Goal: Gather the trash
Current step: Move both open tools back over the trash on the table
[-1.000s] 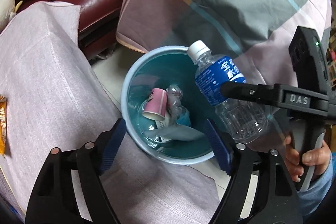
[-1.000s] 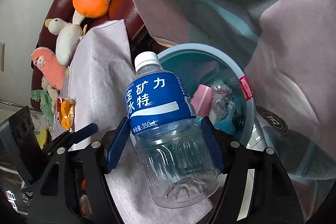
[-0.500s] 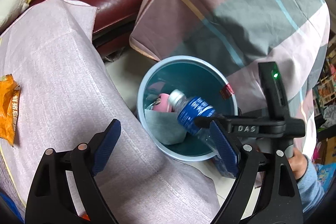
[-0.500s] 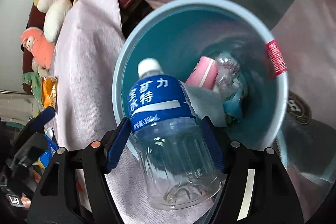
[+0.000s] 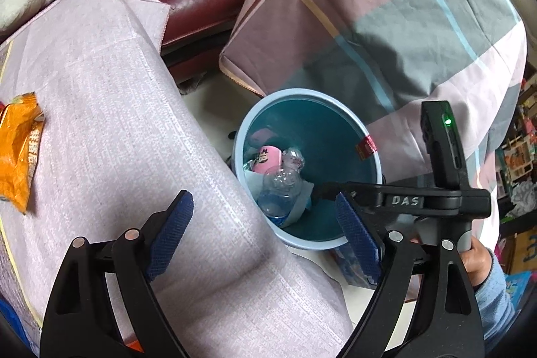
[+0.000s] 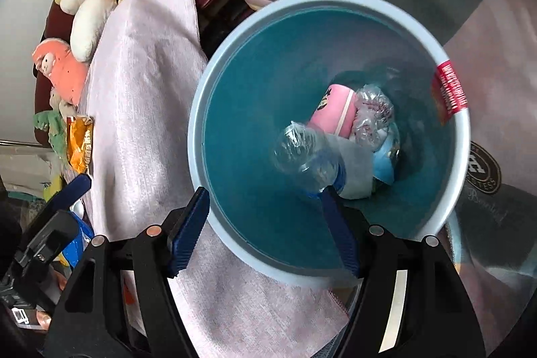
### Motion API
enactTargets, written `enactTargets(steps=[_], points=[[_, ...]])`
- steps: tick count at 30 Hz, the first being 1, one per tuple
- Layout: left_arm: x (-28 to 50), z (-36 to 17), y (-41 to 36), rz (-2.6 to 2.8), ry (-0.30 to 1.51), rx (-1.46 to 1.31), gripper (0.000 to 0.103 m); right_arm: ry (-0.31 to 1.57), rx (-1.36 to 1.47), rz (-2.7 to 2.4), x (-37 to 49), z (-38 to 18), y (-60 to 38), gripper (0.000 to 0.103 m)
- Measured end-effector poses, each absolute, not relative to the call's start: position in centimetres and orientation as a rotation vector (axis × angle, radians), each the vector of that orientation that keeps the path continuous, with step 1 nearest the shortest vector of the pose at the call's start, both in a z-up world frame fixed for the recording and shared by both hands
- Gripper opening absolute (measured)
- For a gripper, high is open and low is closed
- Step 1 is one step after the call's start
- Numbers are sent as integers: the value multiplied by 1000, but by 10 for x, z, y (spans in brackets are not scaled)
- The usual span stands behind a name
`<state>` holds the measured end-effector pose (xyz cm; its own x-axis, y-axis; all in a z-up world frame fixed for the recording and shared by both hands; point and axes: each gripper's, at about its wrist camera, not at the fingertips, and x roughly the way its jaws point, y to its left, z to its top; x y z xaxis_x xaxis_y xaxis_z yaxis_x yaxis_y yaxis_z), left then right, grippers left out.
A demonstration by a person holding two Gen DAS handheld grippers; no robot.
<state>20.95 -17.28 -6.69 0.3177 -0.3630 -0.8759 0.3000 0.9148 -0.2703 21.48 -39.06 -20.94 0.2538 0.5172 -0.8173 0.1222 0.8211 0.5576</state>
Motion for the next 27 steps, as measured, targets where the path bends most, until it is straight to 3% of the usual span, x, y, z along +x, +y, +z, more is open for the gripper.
enactTargets(steps=[8, 27], points=[[189, -51, -150, -415, 1136, -98, 92, 1280, 578, 277, 203, -180, -382, 73], [123, -8, -35, -298, 1010, -177, 94, 1211, 389, 366, 166, -99, -285, 74]])
